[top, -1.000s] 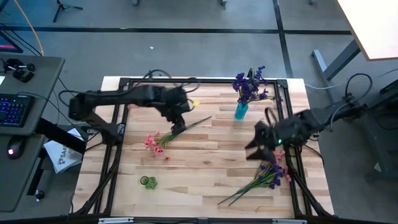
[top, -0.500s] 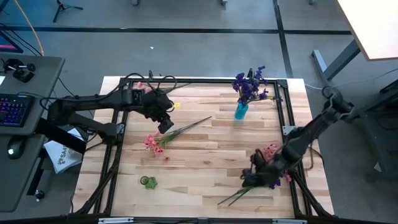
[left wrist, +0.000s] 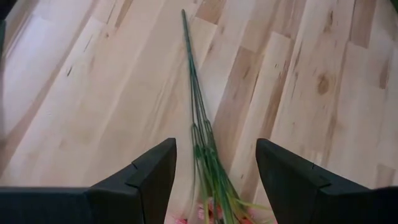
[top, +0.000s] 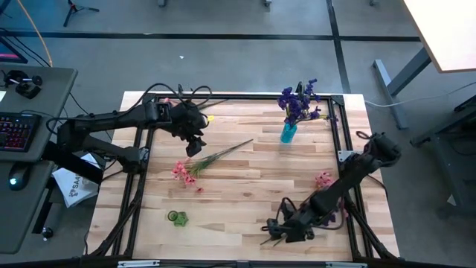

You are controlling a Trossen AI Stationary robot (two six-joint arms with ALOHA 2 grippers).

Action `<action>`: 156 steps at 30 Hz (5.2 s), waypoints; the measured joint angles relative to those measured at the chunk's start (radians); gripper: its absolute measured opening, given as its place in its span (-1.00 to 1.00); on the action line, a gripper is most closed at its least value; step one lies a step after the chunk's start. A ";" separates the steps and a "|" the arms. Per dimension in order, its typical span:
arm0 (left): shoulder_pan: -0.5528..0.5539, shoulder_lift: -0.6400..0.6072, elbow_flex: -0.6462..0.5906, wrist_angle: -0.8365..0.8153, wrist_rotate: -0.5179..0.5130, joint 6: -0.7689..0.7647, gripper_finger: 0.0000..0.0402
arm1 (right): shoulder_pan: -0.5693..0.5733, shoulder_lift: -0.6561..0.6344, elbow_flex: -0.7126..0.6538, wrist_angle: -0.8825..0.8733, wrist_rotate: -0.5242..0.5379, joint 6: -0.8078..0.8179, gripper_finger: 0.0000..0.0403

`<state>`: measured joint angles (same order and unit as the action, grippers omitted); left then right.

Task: Sort flowers into vase by color
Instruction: Put the violet flowers into the blue vase

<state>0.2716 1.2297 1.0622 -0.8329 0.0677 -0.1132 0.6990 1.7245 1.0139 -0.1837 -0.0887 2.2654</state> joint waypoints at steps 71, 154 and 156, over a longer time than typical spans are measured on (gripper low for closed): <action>0.009 0.000 0.000 0.026 -0.015 -0.160 0.04 | -0.230 0.056 0.151 -0.749 0.113 -1.218 0.51; -0.372 -0.278 -0.212 0.969 0.053 -1.575 0.04 | -0.512 0.044 0.945 -0.451 0.482 -3.340 -0.99; -0.372 -0.253 -0.212 0.976 0.054 -1.596 0.04 | -0.513 0.051 0.945 -0.448 0.491 -3.375 -0.99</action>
<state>-0.1001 0.9763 0.8497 0.1426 0.1215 -1.7092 0.1856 1.7754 1.9587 -0.6319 0.4023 -1.1097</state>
